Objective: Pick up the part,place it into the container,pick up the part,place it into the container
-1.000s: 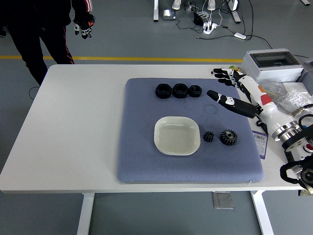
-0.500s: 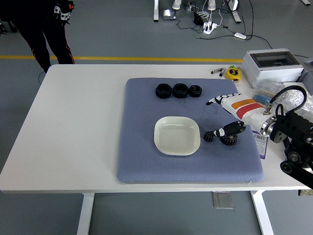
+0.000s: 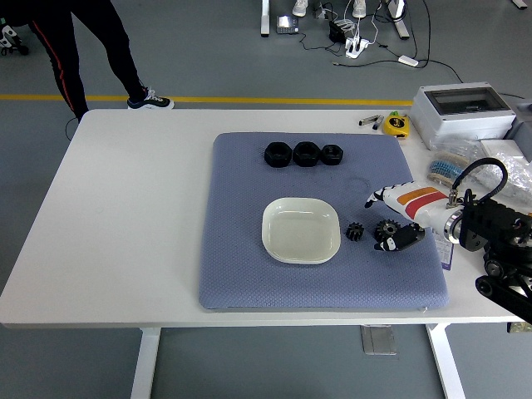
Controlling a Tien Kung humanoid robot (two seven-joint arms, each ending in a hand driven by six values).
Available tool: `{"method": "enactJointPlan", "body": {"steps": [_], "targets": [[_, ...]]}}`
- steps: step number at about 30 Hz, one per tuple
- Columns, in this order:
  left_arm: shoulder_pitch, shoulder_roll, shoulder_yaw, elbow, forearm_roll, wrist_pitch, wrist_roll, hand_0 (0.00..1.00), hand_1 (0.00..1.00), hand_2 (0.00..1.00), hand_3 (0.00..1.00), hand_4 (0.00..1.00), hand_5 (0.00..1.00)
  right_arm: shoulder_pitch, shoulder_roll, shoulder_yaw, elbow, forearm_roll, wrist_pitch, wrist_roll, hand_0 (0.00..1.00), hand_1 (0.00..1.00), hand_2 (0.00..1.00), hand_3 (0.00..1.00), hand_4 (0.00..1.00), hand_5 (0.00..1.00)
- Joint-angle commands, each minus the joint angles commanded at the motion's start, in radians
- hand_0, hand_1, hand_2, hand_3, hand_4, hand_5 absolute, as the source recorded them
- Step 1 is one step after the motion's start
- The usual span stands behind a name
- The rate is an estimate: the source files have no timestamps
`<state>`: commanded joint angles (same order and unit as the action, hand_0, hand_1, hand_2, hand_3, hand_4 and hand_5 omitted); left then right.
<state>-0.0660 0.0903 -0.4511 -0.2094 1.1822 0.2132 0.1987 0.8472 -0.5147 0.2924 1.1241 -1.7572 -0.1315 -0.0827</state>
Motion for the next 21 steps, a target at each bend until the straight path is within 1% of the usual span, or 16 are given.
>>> {"method": "enactJointPlan", "body": {"steps": [1, 2, 4, 6, 7, 10, 13, 14, 18, 19, 21], "targets": [[0.000, 0.000, -0.001, 0.000, 0.003, -0.001, 0.001, 0.643, 0.630, 0.663, 0.612, 0.621, 0.638, 0.002, 0.005, -0.004, -0.011, 0.005, -0.003, 0.002, 0.723, 0.745, 0.776, 0.724, 0.925, 0.305], [0.000, -0.001, -0.003, 0.000, 0.007, -0.002, 0.001, 0.642, 0.632, 0.664, 0.612, 0.620, 0.639, 0.003, 0.012, -0.007, -0.029, 0.016, -0.009, 0.005, 0.689, 0.728, 0.764, 0.704, 0.908, 0.309], [0.000, -0.001, -0.004, -0.001, 0.009, -0.002, 0.002, 0.642, 0.632, 0.664, 0.612, 0.620, 0.639, 0.003, 0.019, -0.011, -0.055, 0.029, -0.014, 0.009, 0.689, 0.728, 0.764, 0.704, 0.908, 0.309], [0.001, -0.001, -0.002, -0.001, 0.003, -0.001, 0.000, 0.642, 0.632, 0.664, 0.612, 0.620, 0.639, 0.001, 0.021, -0.016, -0.073, 0.033, -0.010, 0.012, 0.689, 0.728, 0.764, 0.704, 0.908, 0.309], [0.001, -0.001, -0.002, -0.001, 0.001, -0.001, 0.000, 0.642, 0.634, 0.664, 0.613, 0.619, 0.639, 0.000, 0.022, -0.019, -0.082, 0.035, -0.007, 0.014, 0.652, 0.701, 0.739, 0.686, 0.892, 0.304], [0.000, -0.002, 0.000, -0.002, 0.001, -0.002, 0.000, 0.642, 0.634, 0.664, 0.613, 0.619, 0.639, -0.004, 0.025, -0.020, -0.108, 0.041, -0.004, 0.016, 0.652, 0.701, 0.739, 0.686, 0.892, 0.304], [0.001, -0.002, -0.002, -0.002, 0.003, -0.003, 0.000, 0.642, 0.634, 0.664, 0.613, 0.619, 0.639, -0.008, 0.025, -0.022, -0.119, 0.041, 0.003, 0.020, 0.652, 0.701, 0.739, 0.686, 0.892, 0.304], [0.001, -0.002, -0.002, -0.002, 0.004, -0.003, 0.000, 0.643, 0.633, 0.666, 0.613, 0.619, 0.640, -0.009, 0.024, -0.022, -0.120, 0.042, 0.005, 0.021, 0.610, 0.666, 0.726, 0.655, 0.858, 0.302], [0.000, -0.002, -0.002, -0.003, 0.005, -0.005, 0.001, 0.643, 0.633, 0.666, 0.613, 0.619, 0.640, -0.012, 0.025, -0.024, -0.127, 0.043, -0.005, 0.027, 0.610, 0.666, 0.726, 0.655, 0.858, 0.302], [0.000, -0.001, -0.001, -0.003, 0.005, -0.005, 0.000, 0.643, 0.632, 0.668, 0.613, 0.619, 0.640, -0.013, 0.024, -0.025, -0.129, 0.044, -0.012, 0.030, 0.490, 0.543, 0.597, 0.559, 0.754, 0.271], [0.000, -0.001, -0.001, -0.003, 0.005, -0.006, 0.000, 0.643, 0.632, 0.668, 0.613, 0.619, 0.640, -0.013, 0.022, -0.029, -0.129, 0.049, -0.024, 0.037, 0.490, 0.543, 0.597, 0.559, 0.754, 0.271]]}}
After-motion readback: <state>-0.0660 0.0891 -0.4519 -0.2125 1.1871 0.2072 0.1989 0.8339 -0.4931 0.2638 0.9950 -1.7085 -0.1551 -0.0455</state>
